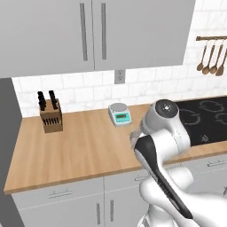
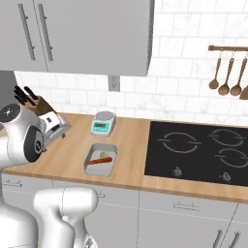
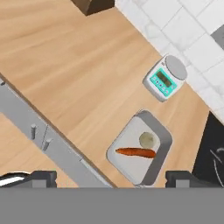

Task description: Take the meat container that has the steak and place it on the second highest rack of the freezer. Then take the vegetable container that has the carrot and garlic and place it on the highest rack of the freezer.

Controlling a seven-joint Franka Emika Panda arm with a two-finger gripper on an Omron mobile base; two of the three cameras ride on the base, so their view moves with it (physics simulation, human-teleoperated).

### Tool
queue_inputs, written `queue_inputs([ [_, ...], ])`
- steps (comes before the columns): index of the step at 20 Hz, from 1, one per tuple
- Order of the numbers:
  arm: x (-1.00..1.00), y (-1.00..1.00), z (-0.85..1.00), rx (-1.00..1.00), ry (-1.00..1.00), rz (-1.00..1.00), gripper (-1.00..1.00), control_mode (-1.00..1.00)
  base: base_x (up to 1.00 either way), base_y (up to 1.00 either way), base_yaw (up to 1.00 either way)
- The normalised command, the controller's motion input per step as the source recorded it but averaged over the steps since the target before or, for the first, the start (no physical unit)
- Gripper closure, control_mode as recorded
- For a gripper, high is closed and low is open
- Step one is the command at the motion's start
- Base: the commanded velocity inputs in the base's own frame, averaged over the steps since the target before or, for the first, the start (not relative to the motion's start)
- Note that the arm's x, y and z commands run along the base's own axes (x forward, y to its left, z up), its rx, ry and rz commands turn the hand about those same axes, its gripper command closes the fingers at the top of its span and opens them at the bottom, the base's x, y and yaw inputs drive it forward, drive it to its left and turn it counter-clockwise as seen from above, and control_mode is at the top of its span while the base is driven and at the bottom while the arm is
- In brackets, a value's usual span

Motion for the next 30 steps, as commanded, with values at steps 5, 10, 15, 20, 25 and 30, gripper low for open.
queue_inputs([
  [5, 0.36, -0.52, -0.34, 0.15, 0.35, -0.42, -1.0, -1.0, 0.0, 0.0, 0.0],
  [10, 0.03, -0.17, -0.15, 0.06, 0.06, -0.33, -1.0, -1.0, 0.0, 0.0, 0.0],
  [15, 0.0, -0.03, -0.15, 0.04, 0.0, -0.34, -1.0, -1.0, 0.0, 0.0, 0.0],
  [20, 0.0, -0.05, -0.22, 0.03, 0.0, -0.36, -1.0, -1.0, 0.0, 0.0, 0.0],
  [25, -0.05, -0.62, -0.18, 0.17, -0.02, -0.14, -1.0, -1.0, 0.0, 0.0, 0.0],
  [30, 0.01, -0.54, -0.27, 0.26, -0.06, 0.01, -1.0, -1.0, 0.0, 0.0, 0.0],
])
